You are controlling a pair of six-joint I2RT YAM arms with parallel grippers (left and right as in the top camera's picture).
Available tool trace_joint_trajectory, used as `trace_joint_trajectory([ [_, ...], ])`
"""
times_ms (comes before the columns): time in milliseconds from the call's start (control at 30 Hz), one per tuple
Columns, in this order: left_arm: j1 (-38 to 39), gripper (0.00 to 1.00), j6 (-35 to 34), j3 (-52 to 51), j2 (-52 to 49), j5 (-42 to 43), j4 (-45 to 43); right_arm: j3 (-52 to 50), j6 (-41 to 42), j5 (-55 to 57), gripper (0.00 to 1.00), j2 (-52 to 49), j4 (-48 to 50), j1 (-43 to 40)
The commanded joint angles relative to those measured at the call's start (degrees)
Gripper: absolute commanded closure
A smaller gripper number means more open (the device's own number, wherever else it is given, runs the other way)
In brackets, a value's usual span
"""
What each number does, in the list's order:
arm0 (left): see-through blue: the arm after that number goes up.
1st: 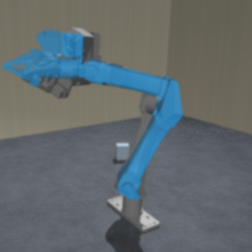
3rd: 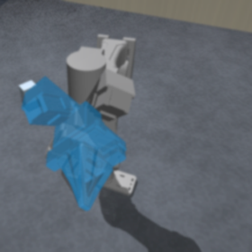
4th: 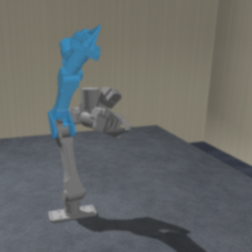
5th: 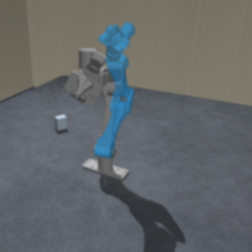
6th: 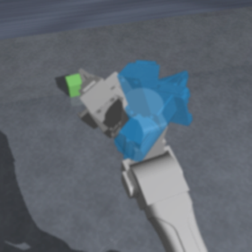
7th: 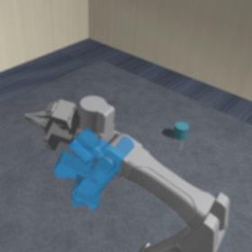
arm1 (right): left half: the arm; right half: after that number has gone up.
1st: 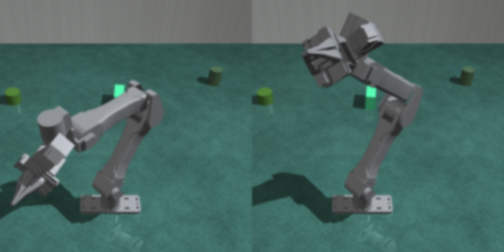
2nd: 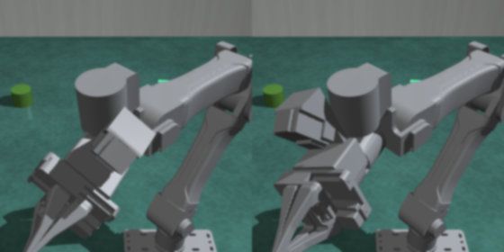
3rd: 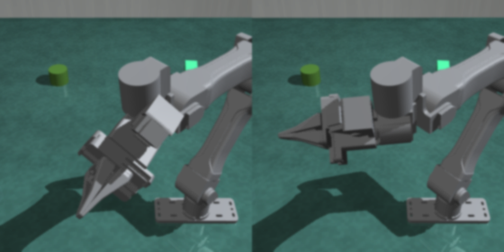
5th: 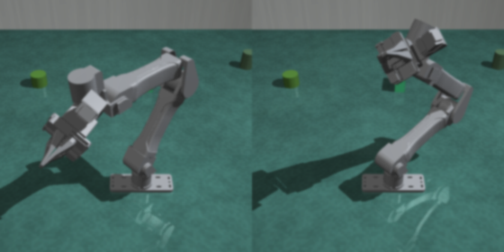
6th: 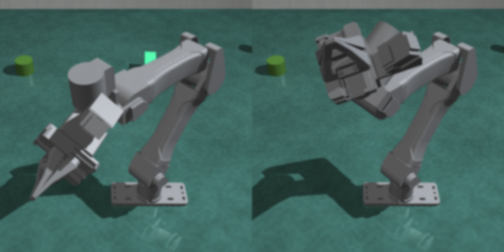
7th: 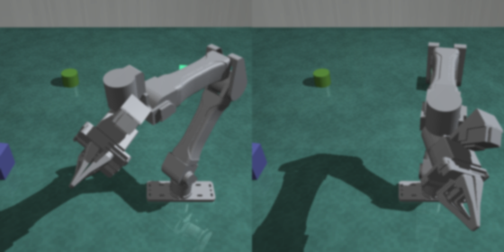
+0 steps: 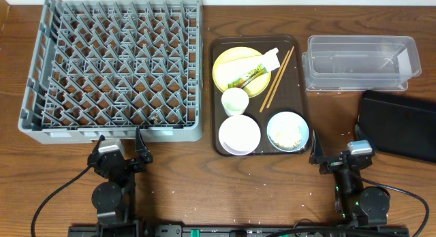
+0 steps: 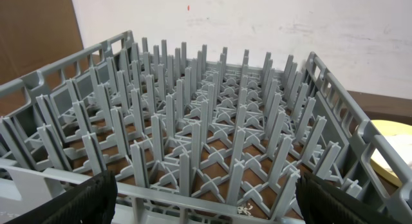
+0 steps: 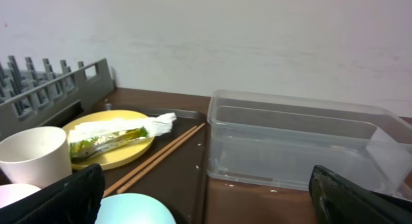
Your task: Sort waste into correct bins and load items into the dishwasher
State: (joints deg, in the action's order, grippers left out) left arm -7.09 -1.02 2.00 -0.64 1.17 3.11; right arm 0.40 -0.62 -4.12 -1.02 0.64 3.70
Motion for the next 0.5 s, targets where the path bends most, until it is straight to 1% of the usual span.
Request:
trace_joint_trajectory([
  [0,-0.3,0.1,1.0,-1.8,0.0,-0.3,0.9,1.1,0.5,-2.3,0.01,0.0,0.0,-0.3],
  [133,-0.3,0.1,1.0,-1.8,0.0,-0.3,0.9,4.3,0.4,-5.3,0.01,-1.7,-0.2,-0.3],
  [200,-0.3,0.1,1.0,-1.8,0.0,-0.3,0.9,6.8,-1.9,-8.9,0.01,-4.2,-0.2,-0.3],
  [300,-0.3,0.1,1.0,-1.8,0.0,-0.3,0.9,12.0,-4.2,-12.2,0.01,-10.3,-0.2,-0.3],
  [367,-0.3,0.1,1.0,-1.8,0.0,-0.3,0.9,15.2,-4.4,-13.5,0.01,-14.3,-0.2,-0.3],
  [467,-0.3,0.1,1.0,-1.8,0.0,-0.3,0.9,21.9,-4.4,-16.8,0.01,-23.1,-0.2,-0.3],
])
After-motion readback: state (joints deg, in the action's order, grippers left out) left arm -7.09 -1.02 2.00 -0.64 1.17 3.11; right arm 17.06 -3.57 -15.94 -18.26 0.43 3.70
